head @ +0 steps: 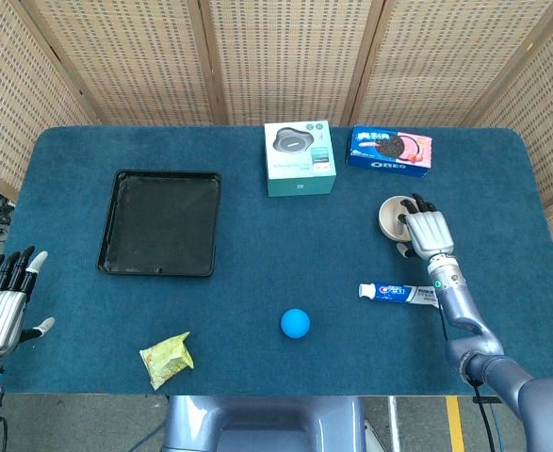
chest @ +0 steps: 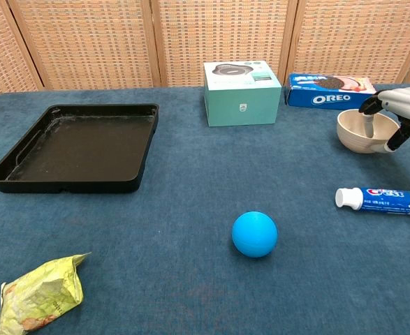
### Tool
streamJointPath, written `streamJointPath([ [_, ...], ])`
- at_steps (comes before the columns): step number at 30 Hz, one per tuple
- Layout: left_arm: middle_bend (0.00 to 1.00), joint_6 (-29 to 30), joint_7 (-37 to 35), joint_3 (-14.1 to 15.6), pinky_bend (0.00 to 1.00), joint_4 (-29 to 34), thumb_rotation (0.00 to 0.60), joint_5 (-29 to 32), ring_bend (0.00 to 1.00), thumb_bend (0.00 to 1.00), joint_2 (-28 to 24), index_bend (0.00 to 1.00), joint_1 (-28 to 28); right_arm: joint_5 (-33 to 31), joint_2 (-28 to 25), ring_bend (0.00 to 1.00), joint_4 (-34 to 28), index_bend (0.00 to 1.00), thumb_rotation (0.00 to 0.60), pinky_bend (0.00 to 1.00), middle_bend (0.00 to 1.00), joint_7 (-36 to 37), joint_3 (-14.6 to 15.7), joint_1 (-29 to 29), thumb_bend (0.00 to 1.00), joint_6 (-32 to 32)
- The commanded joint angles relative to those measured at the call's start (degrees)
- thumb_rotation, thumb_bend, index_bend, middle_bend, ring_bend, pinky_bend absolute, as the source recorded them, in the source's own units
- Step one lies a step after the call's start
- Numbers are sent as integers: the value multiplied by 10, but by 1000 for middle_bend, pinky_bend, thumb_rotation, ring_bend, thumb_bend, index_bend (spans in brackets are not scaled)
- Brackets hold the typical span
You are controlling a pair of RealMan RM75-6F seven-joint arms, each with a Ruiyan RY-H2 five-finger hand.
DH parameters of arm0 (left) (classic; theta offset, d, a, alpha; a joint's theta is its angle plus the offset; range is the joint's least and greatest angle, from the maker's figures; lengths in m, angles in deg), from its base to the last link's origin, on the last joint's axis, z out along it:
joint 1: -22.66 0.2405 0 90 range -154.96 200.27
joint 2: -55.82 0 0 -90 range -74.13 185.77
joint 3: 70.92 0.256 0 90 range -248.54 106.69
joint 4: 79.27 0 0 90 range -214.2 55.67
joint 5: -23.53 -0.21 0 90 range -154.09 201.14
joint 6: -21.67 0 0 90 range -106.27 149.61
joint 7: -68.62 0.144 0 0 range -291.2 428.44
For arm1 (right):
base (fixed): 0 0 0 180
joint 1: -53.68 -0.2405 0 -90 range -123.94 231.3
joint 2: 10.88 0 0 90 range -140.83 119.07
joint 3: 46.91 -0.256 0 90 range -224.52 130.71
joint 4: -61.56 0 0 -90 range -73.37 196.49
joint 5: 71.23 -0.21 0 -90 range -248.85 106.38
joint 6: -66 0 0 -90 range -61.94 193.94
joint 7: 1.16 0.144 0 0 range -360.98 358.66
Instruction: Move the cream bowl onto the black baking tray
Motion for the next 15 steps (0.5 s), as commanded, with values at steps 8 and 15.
streamJointPath([
  [8, 0, 8, -5, 1, 0, 1, 600, -6, 0, 83, -1, 0, 2, 18, 22, 96, 32, 652, 600, 251, 313, 23, 9, -2, 502, -22],
  [15, 0, 10, -6, 2, 0, 2, 600, -8, 0, 83, -2, 0, 3, 21, 26, 97, 34, 662, 600, 251, 324, 25, 12, 0, 532, -25],
])
